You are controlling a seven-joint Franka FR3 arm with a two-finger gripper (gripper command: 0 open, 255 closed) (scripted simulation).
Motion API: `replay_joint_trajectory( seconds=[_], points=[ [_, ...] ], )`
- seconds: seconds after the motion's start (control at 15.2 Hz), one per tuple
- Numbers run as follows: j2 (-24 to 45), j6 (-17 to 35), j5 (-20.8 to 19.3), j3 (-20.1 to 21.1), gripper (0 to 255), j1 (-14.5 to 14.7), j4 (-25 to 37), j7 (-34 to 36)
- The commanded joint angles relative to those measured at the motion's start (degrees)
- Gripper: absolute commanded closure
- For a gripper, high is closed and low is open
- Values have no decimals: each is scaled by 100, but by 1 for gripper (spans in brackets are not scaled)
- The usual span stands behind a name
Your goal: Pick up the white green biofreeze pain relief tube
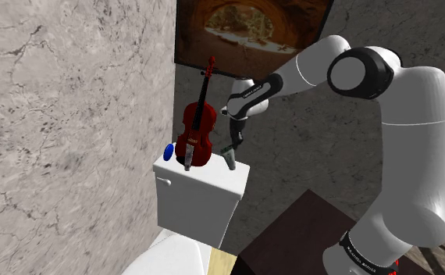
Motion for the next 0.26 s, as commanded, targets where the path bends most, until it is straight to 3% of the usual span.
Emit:
replay_joint_trajectory(
  seconds=[0.0,0.2],
  points=[
    [-98,-106,-10,-10,255,1,8,-8],
    [-156,-172,-17,-15,255,5,17,-8]
  ],
)
